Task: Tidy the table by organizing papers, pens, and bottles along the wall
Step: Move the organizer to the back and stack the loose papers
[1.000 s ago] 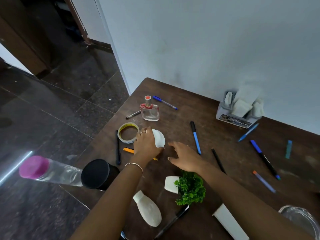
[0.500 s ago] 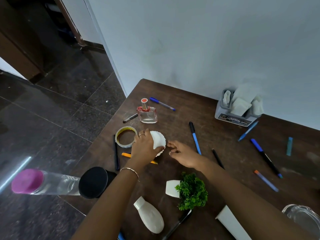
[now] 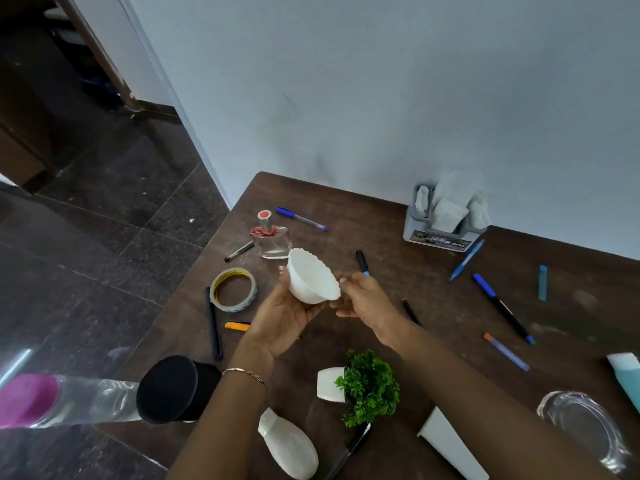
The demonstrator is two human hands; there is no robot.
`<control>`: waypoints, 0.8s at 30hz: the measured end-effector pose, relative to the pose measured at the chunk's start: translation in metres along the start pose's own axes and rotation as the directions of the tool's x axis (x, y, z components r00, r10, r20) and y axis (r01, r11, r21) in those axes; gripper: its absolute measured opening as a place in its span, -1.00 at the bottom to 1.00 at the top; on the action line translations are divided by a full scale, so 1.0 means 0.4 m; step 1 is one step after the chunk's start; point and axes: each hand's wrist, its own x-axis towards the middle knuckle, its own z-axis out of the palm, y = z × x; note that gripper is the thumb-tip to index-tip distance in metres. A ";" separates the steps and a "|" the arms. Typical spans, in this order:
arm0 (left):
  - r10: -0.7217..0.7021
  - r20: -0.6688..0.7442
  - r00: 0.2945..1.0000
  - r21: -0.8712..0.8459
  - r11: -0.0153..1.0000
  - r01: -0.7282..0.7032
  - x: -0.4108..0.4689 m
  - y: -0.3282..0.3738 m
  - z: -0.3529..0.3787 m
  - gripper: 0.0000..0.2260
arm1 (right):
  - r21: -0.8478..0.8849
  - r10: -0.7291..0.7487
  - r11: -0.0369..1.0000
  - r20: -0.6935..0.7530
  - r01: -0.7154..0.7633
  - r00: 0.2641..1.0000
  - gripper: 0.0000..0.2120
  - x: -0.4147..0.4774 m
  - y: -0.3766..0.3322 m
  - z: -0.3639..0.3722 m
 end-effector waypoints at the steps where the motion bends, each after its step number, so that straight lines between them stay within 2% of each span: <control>1: -0.005 0.025 1.000 -0.030 1.000 0.006 0.004 -0.005 0.009 -0.40 | 0.006 -0.034 0.999 -0.035 0.034 0.999 -0.75 -0.007 -0.001 -0.012; 3: -0.007 0.072 0.997 -0.045 0.999 0.011 0.011 -0.015 0.048 -0.35 | 0.031 -0.085 0.996 -0.089 0.088 0.992 -0.77 -0.023 0.001 -0.044; 5: -0.001 0.123 0.992 -0.019 1.000 0.004 0.023 -0.029 0.098 -0.44 | 0.065 -0.115 0.990 -0.130 0.125 0.985 -0.78 -0.040 0.004 -0.080; 9: -0.071 0.210 0.975 0.055 0.997 0.060 0.057 -0.070 0.215 -0.48 | 0.183 -0.074 0.976 -0.247 0.121 0.966 -0.83 -0.082 0.007 -0.173; 12: -0.146 0.215 0.966 0.164 0.980 0.112 0.101 -0.123 0.295 -0.49 | 0.272 -0.054 0.949 -0.362 0.161 0.931 -0.91 -0.118 0.017 -0.268; 14: -0.199 0.223 0.954 0.235 0.961 0.146 0.130 -0.165 0.351 -0.52 | 0.210 -0.079 0.957 -0.476 0.200 0.876 -0.90 -0.140 0.030 -0.343; 16: -0.237 0.213 0.948 0.304 0.938 0.167 0.154 -0.205 0.402 -0.56 | 0.153 -0.041 0.977 -0.540 0.146 0.841 -0.87 -0.160 0.040 -0.411; 18: -0.259 0.205 0.944 0.381 0.910 0.167 0.177 -0.244 0.458 -0.63 | 0.184 0.036 0.980 -0.561 0.082 0.827 -0.84 -0.174 0.051 -0.479; 21: -0.250 0.184 0.950 0.520 0.845 0.122 0.218 -0.286 0.531 -0.70 | 0.204 0.043 0.974 -0.599 0.100 0.799 -0.82 -0.176 0.058 -0.572; 23: -0.197 0.127 0.972 0.601 0.795 0.083 0.258 -0.306 0.566 -0.71 | 0.237 0.053 0.964 -0.609 0.118 0.792 -0.81 -0.176 0.051 -0.623; 24: -0.138 0.095 0.986 0.691 0.722 0.034 0.285 -0.317 0.572 -0.72 | 0.196 0.048 0.975 -0.635 0.102 0.771 -0.81 -0.167 0.053 -0.650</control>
